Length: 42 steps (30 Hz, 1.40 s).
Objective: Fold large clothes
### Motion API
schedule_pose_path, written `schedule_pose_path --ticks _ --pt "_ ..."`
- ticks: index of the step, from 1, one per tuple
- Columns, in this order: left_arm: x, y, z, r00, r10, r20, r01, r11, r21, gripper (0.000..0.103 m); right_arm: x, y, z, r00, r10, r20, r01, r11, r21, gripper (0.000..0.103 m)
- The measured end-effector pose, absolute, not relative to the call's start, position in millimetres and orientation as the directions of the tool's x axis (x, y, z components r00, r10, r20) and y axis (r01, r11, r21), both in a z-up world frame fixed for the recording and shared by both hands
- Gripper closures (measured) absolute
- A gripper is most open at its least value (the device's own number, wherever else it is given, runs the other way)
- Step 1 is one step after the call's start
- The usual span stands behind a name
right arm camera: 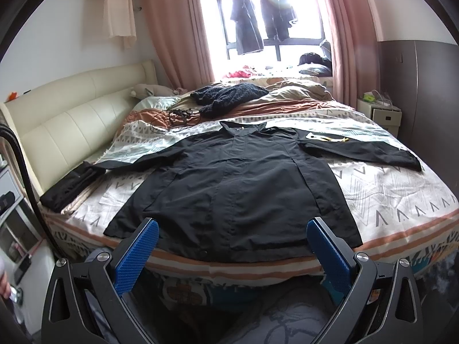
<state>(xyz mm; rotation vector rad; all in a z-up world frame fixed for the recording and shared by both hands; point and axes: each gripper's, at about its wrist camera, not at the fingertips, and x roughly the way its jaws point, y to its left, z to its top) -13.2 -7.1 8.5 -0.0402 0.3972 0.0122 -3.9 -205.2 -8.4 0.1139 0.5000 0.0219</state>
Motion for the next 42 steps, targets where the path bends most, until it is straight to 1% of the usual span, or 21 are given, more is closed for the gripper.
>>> schedule_pose_path --ticks 25,30,33,35,39,42 --pt "-7.6 -3.1 4.0 0.918 0.018 -0.397 -0.032 0.999 -0.029 0.0 3.7 -193.1 -0.2 0.884 0.042 -0.466 -0.008 0.997 0.074 0.0" --pt "4.3 4.8 5.4 0.908 0.049 -0.417 -0.063 0.998 -0.021 0.0 20.7 -189.4 0.9 0.861 0.087 -0.501 -0.04 0.994 0.105 0.0" --pt "18.3 6.2 1.5 0.893 0.072 -0.445 -0.091 0.996 -0.021 0.0 27.1 -193.3 2.1 0.877 0.087 -0.472 -0.037 0.993 0.115 0.0" --pt "28.5 4.5 0.4 0.886 0.071 -0.459 -0.1 0.994 -0.038 0.0 34.4 -196.2 0.5 0.878 0.084 -0.472 -0.029 0.992 0.123 0.0" --pt "50.0 -3.6 1.3 0.877 0.105 -0.47 -0.119 0.993 -0.001 0.0 62.2 -205.3 -3.5 0.855 0.133 -0.501 -0.064 0.986 0.153 0.0" --pt "70.9 -7.6 -4.8 0.865 0.123 -0.487 -0.133 0.991 0.015 0.0 84.6 -211.0 -4.3 0.855 0.132 -0.502 -0.067 0.987 0.147 0.0"
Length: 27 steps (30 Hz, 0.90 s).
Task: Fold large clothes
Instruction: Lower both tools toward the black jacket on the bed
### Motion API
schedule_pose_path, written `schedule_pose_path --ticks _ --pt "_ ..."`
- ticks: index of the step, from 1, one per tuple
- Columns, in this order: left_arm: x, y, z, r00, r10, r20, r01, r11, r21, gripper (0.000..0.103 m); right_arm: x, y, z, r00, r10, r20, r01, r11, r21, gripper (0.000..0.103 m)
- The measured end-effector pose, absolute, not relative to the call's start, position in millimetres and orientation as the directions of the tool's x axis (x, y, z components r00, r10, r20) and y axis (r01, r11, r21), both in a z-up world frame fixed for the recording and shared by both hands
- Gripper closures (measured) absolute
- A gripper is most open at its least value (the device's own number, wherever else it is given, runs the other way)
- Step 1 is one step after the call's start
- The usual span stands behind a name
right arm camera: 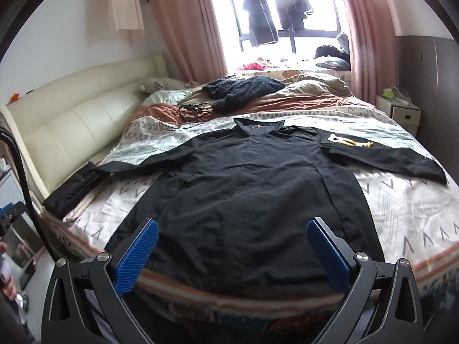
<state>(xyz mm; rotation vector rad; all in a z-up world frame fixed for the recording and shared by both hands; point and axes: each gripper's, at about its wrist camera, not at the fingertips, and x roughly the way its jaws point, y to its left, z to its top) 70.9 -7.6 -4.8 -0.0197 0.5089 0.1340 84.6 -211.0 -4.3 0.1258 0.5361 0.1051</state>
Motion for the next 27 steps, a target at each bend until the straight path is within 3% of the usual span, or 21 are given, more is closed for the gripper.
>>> schedule_pose_path --ticks 27 --pt "248.1 35.8 -14.3 0.805 0.13 -0.578 -0.23 0.968 -0.102 0.0 265.1 -198.9 4.4 0.81 0.139 -0.57 -0.06 0.986 0.154 0.0"
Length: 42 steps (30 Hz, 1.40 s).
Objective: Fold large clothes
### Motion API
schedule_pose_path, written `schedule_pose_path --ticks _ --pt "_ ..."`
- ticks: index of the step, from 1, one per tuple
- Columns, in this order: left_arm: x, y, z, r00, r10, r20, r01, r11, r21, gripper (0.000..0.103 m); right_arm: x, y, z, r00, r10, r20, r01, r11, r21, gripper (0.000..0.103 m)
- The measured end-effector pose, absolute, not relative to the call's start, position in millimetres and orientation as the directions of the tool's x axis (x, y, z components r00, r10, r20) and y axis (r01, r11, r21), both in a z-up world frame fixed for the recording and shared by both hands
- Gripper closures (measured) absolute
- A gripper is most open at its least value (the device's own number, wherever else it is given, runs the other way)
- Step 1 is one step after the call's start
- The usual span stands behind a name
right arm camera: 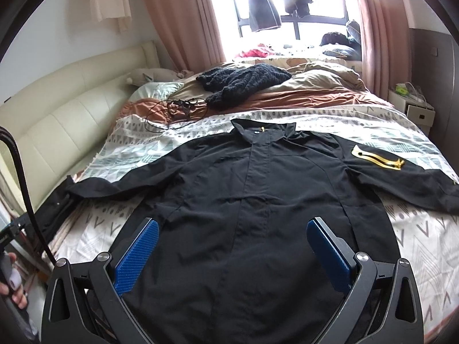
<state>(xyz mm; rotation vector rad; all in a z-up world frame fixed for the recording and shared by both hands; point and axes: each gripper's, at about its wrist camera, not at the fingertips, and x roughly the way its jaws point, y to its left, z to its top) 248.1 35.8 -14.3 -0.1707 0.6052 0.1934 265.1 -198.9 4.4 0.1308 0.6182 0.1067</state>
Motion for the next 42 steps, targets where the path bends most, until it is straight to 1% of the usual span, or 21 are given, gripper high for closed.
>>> schedule_pose_path --ticks 5,8,10,12,15,18,20,22,25,28,33,35,36,37,38,39,40,42 --pt "278.6 61.6 -16.3 0.807 0.107 -0.581 -0.235 0.96 -0.15 0.0 296.5 -190.5 2.7 0.789 0.156 -0.595 -0.055 0.981 0.184 0.0" --pt "296.8 75.0 -20.6 0.807 0.093 -0.583 -0.238 0.955 -0.177 0.004 315.6 -190.8 -2.0 0.774 0.189 -0.604 -0.048 0.969 0.242 0.002" --pt "307.9 82.9 -24.3 0.801 0.081 -0.593 -0.24 0.951 -0.194 0.009 326.2 -187.5 -4.3 0.771 0.188 -0.608 -0.042 0.969 0.245 0.011" --pt "323.5 94.1 -30.7 0.794 0.053 -0.606 -0.238 0.944 -0.228 0.014 335.3 -183.3 -6.3 0.765 0.177 -0.619 -0.039 0.972 0.23 0.017" --pt "344.4 110.1 -42.1 0.779 0.049 -0.625 -0.259 0.933 -0.25 0.017 350.8 -178.8 -9.9 0.753 0.169 -0.635 -0.03 0.974 0.224 0.022" --pt "362.9 129.6 -56.2 0.762 0.033 -0.647 -0.287 0.913 -0.291 0.022 364.4 -176.9 -14.0 0.744 0.163 -0.648 -0.016 0.974 0.226 0.025" --pt "378.4 143.6 -70.4 0.738 0.034 -0.674 -0.323 0.895 -0.308 0.023 372.5 -175.1 -17.0 0.738 0.161 -0.655 -0.012 0.974 0.226 0.029" --pt "391.8 154.2 -82.4 0.717 0.034 -0.696 -0.349 0.882 -0.317 0.023 381.7 -172.7 -22.5 0.727 0.169 -0.665 -0.019 0.974 0.227 0.037" --pt "411.3 168.8 -99.9 0.687 0.044 -0.725 -0.385 0.869 -0.312 0.023 393.6 -169.0 -31.5 0.709 0.176 -0.683 -0.028 0.975 0.222 0.045" --pt "428.8 182.7 -115.1 0.662 0.064 -0.747 -0.426 0.852 -0.305 0.023 405.0 -164.3 -43.1 0.689 0.182 -0.702 -0.037 0.975 0.218 0.048" --pt "457.8 198.8 -135.9 0.616 0.11 -0.78 -0.482 0.836 -0.264 0.025 420.8 -163.0 -56.0 0.675 0.206 -0.708 -0.051 0.971 0.233 0.049" --pt "472.6 206.0 -147.1 0.585 0.13 -0.8 -0.507 0.829 -0.236 0.037 428.8 -161.5 -60.4 0.669 0.213 -0.712 -0.062 0.971 0.232 0.049" --pt "477.6 209.5 -152.4 0.577 0.123 -0.808 -0.514 0.823 -0.242 0.054 433.8 -159.1 -62.8 0.666 0.219 -0.713 -0.074 0.971 0.229 0.049" --pt "480.5 212.7 -156.9 0.568 0.115 -0.815 -0.522 0.816 -0.248 0.076 437.7 -156.5 -64.2 0.664 0.224 -0.714 -0.083 0.97 0.227 0.049" --pt "483.7 215.5 -162.7 0.553 0.097 -0.828 -0.534 0.804 -0.262 0.085 442.8 -152.8 -65.6 0.662 0.231 -0.713 -0.095 0.97 0.226 0.049" --pt "485.1 216.6 -163.6 0.554 0.087 -0.828 -0.536 0.798 -0.274 0.092 449.0 -148.0 -66.5 0.66 0.235 -0.714 -0.106 0.97 0.221 0.049" --pt "483.6 213.7 -159.7 0.568 0.089 -0.818 -0.53 0.801 -0.28 0.097 453.7 -143.6 -67.2 0.657 0.235 -0.716 -0.115 0.97 0.214 0.053" --pt "482.0 206.4 -144.9 0.608 0.106 -0.787 -0.498 0.823 -0.273 0.099 464.0 -133.6 -67.3 0.65 0.238 -0.722 -0.135 0.971 0.198 0.059"
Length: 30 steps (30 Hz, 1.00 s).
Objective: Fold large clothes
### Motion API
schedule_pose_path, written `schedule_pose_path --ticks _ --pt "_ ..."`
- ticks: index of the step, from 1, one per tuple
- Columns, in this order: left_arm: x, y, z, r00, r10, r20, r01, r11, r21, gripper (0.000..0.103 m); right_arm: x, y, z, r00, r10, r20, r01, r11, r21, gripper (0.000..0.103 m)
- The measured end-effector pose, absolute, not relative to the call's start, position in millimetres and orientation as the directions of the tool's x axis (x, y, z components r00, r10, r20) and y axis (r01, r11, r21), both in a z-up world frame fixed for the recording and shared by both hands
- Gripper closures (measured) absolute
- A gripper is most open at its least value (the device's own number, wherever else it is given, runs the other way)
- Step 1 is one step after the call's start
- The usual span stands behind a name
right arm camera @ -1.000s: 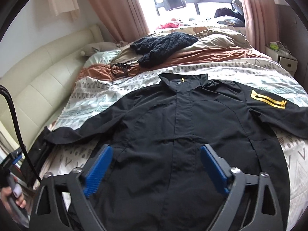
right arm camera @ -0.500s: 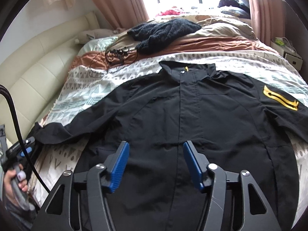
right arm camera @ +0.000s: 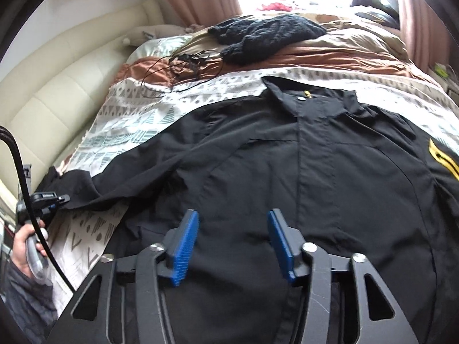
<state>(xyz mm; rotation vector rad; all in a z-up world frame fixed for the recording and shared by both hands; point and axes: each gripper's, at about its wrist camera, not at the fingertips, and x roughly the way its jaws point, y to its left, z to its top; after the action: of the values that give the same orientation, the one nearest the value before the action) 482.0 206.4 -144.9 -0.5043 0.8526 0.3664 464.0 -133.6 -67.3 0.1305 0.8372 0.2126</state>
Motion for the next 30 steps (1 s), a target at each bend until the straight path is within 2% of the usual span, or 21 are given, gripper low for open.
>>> schedule_pose_path --ticks 4,9,16,24,30 --pt "478.9 194.1 -103.5 0.685 0.109 -0.72 -0.424 0.864 -0.273 0.101 482.6 -117.7 -65.0 0.649 0.263 -0.714 -0.177 0.965 0.194 0.06" --pt "482.5 194.2 -55.7 0.757 0.084 -0.649 -0.38 0.864 -0.331 0.102 501.2 -101.5 -63.8 0.664 0.366 -0.652 -0.252 0.931 0.265 0.061" --pt "501.5 172.0 8.5 0.835 0.023 -0.55 -0.248 0.908 -0.338 0.102 536.1 -77.0 -77.4 0.621 0.449 -0.643 -0.238 0.889 0.391 0.082" --pt "518.9 128.7 56.6 0.884 -0.049 -0.465 -0.126 0.933 -0.338 0.102 578.2 -48.2 -105.5 0.55 0.467 -0.693 -0.205 0.879 0.43 0.088" --pt "534.1 94.4 63.8 0.881 -0.126 -0.456 -0.044 0.938 -0.345 0.102 609.4 -44.4 -153.3 0.462 0.511 -0.725 -0.116 0.845 0.522 0.089"
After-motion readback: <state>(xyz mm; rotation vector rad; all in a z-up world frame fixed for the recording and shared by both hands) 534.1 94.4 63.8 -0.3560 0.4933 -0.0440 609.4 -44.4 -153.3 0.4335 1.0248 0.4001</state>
